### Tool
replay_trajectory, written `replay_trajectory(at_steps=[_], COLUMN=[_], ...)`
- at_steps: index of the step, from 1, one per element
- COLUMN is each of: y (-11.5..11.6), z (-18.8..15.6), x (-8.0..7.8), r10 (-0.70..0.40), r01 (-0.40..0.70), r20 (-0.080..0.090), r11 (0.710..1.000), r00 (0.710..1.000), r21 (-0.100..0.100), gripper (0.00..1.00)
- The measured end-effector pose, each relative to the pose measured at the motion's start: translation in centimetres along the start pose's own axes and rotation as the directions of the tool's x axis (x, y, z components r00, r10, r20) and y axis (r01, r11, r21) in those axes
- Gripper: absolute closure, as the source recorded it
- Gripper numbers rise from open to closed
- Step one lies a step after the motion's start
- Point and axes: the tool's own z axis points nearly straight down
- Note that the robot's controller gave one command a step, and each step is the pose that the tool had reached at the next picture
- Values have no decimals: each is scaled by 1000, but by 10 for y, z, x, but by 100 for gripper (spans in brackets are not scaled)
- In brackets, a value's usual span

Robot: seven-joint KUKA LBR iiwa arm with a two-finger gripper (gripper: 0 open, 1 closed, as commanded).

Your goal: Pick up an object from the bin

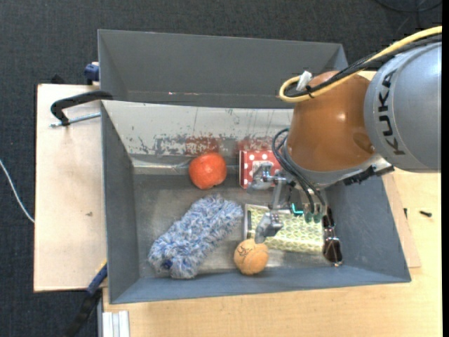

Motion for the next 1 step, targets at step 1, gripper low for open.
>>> replay_trajectory(at_steps=[1], y=[0], z=[-4], x=[-2], r10=[0], r01=[0], r20=[8], r11=[1000], r00=[1000], r21=[-1], gripper=[0])
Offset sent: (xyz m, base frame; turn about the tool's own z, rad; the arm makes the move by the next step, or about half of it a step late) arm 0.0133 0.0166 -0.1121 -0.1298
